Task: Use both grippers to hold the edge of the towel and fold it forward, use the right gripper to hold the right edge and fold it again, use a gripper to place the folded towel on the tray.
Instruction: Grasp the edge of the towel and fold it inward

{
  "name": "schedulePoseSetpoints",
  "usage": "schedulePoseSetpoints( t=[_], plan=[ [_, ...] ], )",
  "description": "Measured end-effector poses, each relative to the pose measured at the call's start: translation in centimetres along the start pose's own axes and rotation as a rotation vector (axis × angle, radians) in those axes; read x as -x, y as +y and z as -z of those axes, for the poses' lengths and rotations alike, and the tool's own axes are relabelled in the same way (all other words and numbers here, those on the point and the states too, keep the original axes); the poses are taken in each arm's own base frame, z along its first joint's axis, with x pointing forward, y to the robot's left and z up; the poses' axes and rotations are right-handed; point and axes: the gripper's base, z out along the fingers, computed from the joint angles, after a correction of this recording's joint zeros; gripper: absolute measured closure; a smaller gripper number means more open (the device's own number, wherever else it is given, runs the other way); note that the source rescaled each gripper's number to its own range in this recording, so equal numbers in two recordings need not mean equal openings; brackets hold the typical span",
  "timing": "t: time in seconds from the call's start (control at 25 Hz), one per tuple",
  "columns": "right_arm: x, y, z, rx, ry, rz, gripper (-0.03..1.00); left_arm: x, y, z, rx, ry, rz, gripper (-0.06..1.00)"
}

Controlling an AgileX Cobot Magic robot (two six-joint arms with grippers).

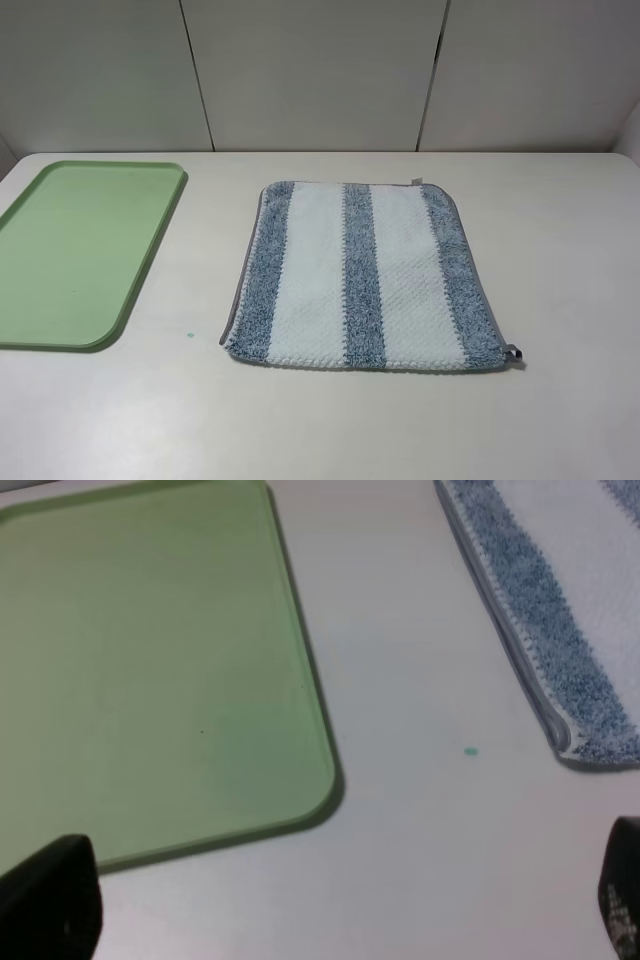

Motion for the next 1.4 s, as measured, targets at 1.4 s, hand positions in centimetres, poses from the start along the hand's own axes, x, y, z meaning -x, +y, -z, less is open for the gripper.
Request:
schedulePoseSetpoints(
  t=[1.4],
  plan=[
    [9.1, 8.6, -18.8, 0.501, 0.587, 0.845, -0.03, 14.7, -9.5, -17.7, -0.617, 0.554, -1.074, -0.05]
  ],
)
